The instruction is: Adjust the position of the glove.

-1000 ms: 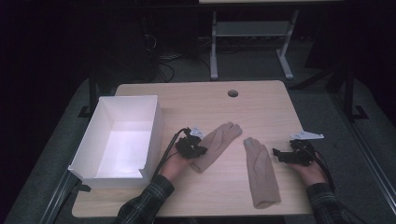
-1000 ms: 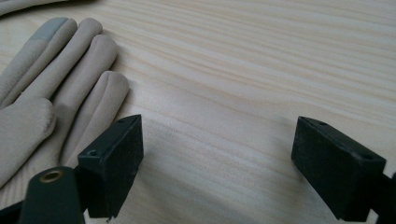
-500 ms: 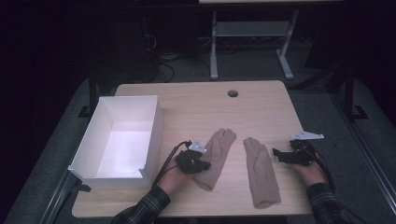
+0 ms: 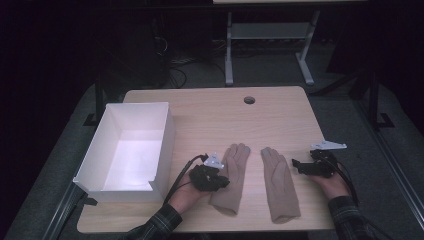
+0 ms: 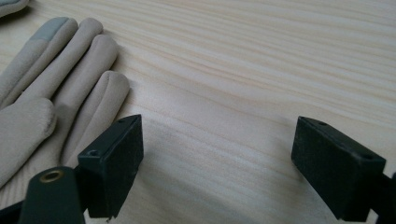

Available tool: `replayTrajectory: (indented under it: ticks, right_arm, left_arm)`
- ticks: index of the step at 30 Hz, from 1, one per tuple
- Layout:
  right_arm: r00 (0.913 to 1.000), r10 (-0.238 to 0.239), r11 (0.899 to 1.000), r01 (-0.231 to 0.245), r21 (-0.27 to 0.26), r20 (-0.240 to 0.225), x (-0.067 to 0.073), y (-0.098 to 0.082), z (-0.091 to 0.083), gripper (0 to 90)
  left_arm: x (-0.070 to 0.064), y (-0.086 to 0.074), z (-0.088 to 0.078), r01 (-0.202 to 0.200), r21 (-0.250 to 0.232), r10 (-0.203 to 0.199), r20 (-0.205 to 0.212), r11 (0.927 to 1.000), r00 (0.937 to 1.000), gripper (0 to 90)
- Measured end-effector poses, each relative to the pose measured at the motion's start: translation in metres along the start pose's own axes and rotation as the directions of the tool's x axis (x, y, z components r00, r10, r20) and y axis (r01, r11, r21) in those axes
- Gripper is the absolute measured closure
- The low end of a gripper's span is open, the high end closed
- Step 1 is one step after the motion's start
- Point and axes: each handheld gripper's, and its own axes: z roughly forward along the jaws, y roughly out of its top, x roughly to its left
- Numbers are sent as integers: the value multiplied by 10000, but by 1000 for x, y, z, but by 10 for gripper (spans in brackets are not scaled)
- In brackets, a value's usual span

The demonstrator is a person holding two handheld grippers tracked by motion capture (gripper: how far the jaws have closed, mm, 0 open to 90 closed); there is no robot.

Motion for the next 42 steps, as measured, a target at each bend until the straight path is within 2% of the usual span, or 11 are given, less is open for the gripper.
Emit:
replayTrajectory:
  ticks: [6,9,15,23,26,30,32,34,38,40,42]
  right_arm:
    - [10000,-31,10000,31,19,-12,0,0,0,163]
    - [10000,-33,10000,33,18,-11,0,0,0,162]
    - [10000,-21,10000,21,23,-13,0,0,0,162]
    - [10000,-39,10000,39,18,-37,0,0,0,162]
    - [10000,-37,10000,37,30,-68,1,0,0,161]
    - [9984,-360,9993,362,26,-446,3,-1,-1,176]
    - [9976,-445,9990,449,61,-539,2,0,-4,306]
    - [9948,-450,9990,449,-32,-919,2,2,-12,461]
    - [9784,-748,9972,724,-194,-1929,7,0,-35,774]
    - [9679,-970,9951,986,-46,-2317,12,-3,-42,863]
    - [9567,-1143,9923,1230,161,-2676,16,-8,-47,897]
  left_arm:
    - [20,9,0,51,-272,-81,-1110,9996,9938,635]
    - [32,12,4,295,-352,-341,-1378,9989,9899,609]
    - [42,10,14,568,-287,-602,-1388,9980,9885,585]
    - [40,7,23,686,-101,-693,-1376,9976,9881,604]
    - [39,6,24,694,-213,-715,-1266,9974,9894,666]
    - [36,6,24,831,-188,-847,-1040,9964,9910,798]
    - [36,7,24,824,-161,-836,-1022,9965,9912,834]
    - [38,7,24,957,-188,-971,-924,9952,9910,848]
    - [41,6,23,1301,-335,-1321,-637,9909,9892,857]
    - [41,6,23,1389,-381,-1410,-587,9896,9883,859]
    - [40,6,22,1414,-398,-1432,-465,9892,9886,860]
